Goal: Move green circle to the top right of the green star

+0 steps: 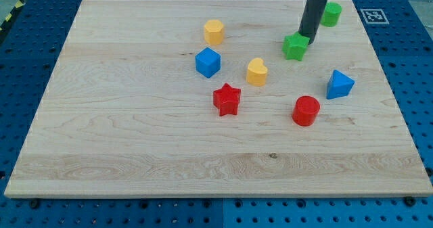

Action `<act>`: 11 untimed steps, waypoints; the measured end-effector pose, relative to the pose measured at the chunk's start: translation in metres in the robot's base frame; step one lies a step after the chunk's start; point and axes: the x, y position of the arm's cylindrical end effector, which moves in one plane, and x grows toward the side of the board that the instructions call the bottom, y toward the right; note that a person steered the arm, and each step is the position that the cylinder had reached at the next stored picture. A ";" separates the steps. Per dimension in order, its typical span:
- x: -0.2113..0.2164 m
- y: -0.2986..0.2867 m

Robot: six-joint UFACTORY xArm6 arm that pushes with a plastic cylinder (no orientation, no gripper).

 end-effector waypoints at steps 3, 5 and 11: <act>0.005 0.059; -0.059 0.108; -0.064 0.054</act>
